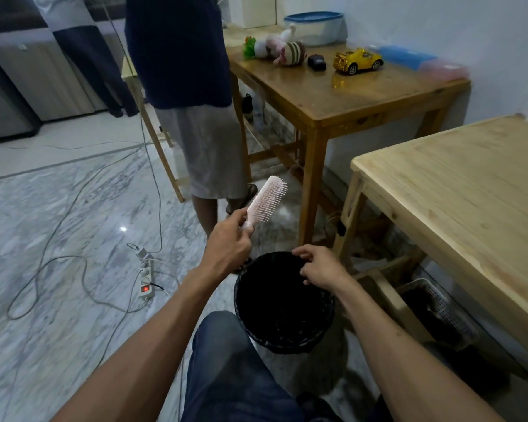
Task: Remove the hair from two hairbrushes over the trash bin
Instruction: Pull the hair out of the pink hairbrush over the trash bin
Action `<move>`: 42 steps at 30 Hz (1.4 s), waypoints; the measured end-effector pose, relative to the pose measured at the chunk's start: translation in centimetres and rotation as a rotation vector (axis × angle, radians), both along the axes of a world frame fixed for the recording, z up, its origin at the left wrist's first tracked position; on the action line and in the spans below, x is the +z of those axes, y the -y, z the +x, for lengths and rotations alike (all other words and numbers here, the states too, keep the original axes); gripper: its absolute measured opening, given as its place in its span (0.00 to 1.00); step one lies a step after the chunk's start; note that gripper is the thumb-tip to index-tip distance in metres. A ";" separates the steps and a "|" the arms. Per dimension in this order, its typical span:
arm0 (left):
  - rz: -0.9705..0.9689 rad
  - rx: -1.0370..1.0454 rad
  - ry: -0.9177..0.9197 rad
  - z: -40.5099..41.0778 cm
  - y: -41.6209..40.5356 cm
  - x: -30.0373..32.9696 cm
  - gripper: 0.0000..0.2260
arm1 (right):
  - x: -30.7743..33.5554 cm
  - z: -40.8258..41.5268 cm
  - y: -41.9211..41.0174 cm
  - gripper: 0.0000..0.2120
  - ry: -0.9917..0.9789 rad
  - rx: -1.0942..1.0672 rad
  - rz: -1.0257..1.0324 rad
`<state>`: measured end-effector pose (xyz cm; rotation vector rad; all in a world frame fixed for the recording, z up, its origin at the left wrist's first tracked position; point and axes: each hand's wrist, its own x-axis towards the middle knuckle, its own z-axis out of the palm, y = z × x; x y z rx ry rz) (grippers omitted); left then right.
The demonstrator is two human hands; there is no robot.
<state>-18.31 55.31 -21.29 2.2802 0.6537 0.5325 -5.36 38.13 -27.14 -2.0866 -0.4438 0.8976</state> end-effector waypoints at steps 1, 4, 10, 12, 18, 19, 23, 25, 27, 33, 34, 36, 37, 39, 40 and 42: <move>0.002 -0.006 -0.016 0.1 0.1 -0.1 0.16 | 0.4 0.2 -0.2 0.24 0.003 0.034 -0.038; 0.007 -0.045 -0.047 0.1 0.4 -0.1 0.17 | 1.9 0.2 -1.2 0.34 -0.092 -0.108 0.095; 0.137 -0.185 -0.105 -0.1 0.6 0.5 0.18 | 4.6 0.3 -1.8 0.31 -0.254 -0.113 0.525; 0.207 -0.213 -0.092 -0.2 0.6 0.7 0.18 | 4.8 0.4 -1.6 0.23 -0.319 -0.094 0.599; 0.328 -0.215 -0.048 -0.6 -0.5 1.2 0.20 | 3.1 0.0 -1.8 0.05 -0.273 -0.223 0.639; 0.339 -0.188 -0.043 -0.7 -0.8 1.2 0.20 | 2.8 -0.1 -1.8 0.06 -0.236 -0.241 0.604; 0.433 0.011 -0.086 -1.0 -1.9 1.7 0.21 | 1.4 -0.3 -1.1 0.07 -0.159 -0.337 0.435; 0.430 0.127 -0.057 -1.1 -2.2 2.0 0.19 | 0.6 -0.6 -0.6 0.06 -0.139 -0.351 0.315; 0.383 0.175 -0.031 -1.0 -2.3 2.0 0.16 | -0.2 -1.0 -0.2 0.06 -0.112 -0.320 0.195; 0.345 -0.060 -0.037 -0.8 -1.9 1.4 0.16 | 2.1 -1.4 -1.2 0.33 -0.157 -0.183 0.168; 0.351 -0.105 -0.044 -0.9 -1.8 1.4 0.17 | 3.0 -1.3 -1.4 0.37 -0.174 -0.187 0.250; 0.380 -0.195 -0.051 -0.8 -1.6 1.3 0.17 | 4.5 -1.1 -1.7 0.42 -0.169 -0.154 0.394; 0.393 -0.236 -0.043 -0.7 -1.5 1.4 0.17 | 5.0 -1.0 -1.7 0.43 -0.186 -0.124 0.467; 0.405 -0.310 -0.024 -0.5 -1.5 1.5 0.18 | 5.3 -0.5 -1.5 0.40 -0.278 -0.061 0.598; 0.406 -0.343 -0.014 -0.4 -1.5 1.6 0.18 | 5.5 -0.3 -1.3 0.36 -0.329 -0.032 0.650; 0.408 -0.387 0.009 -0.2 -1.6 1.8 0.18 | 5.6 -0.3 -1.1 0.26 -0.415 -0.003 0.722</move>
